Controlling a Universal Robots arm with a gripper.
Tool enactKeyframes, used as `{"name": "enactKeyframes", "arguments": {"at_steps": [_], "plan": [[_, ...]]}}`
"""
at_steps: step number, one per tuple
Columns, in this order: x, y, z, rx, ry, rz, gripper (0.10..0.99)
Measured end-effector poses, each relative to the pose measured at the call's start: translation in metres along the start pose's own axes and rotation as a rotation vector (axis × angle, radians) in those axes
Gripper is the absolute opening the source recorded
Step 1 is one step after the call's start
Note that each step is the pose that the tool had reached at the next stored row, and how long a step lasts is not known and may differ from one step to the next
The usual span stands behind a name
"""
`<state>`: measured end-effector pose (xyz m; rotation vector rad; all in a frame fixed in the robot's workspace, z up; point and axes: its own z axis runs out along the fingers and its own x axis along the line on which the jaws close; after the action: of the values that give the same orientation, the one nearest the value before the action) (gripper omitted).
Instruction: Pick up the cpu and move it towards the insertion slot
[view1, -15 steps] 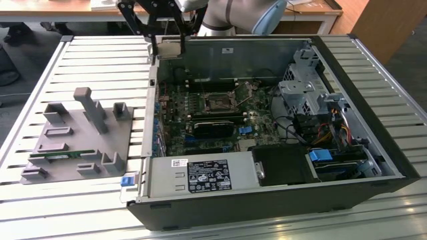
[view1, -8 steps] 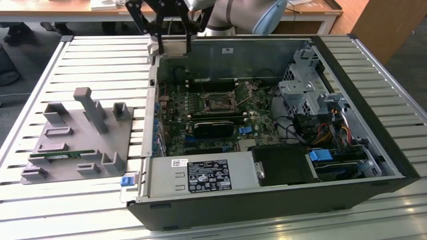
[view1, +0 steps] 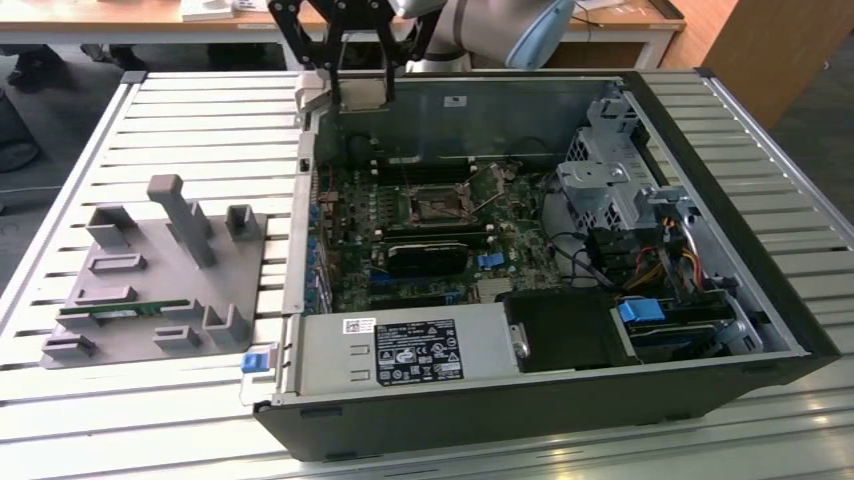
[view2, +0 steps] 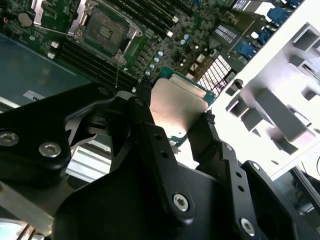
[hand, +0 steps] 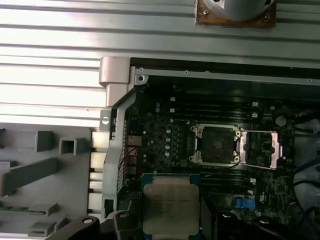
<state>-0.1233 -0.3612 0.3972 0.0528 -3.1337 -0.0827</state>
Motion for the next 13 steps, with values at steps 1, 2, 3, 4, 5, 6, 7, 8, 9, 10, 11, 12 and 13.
{"name": "enactKeyframes", "arguments": {"at_steps": [1,2,3,4,5,6,7,8,9,10,11,12,13], "plan": [[-0.0014,0.0006,0.0,0.0,0.0,0.0,0.541],[-0.003,0.0011,0.0,0.0,0.0,0.0,0.541],[-0.0049,0.0015,0.0,0.0,0.0001,0.0,0.541],[-0.007,0.0018,0.0,0.0,0.0,0.0,0.541],[-0.0092,0.0019,0.0001,0.0,0.0001,0.001,0.541],[-0.0108,0.0019,0.0001,0.0,0.0,0.002,0.541],[-0.0117,0.002,0.0003,0.0,-0.0002,0.006,0.541],[-0.0122,0.0022,0.0004,0.0,-0.0005,0.011,0.541],[-0.0126,0.0024,0.0006,0.0,-0.0009,0.017,0.541],[-0.0131,0.0025,0.0007,0.0,-0.0012,0.023,0.541],[-0.0136,0.0027,0.0008,0.0,-0.0014,0.029,0.541],[-0.0142,0.0029,0.001,0.0,-0.0017,0.034,0.541],[-0.015,0.0032,0.0011,0.0,-0.002,0.038,0.541]]}}
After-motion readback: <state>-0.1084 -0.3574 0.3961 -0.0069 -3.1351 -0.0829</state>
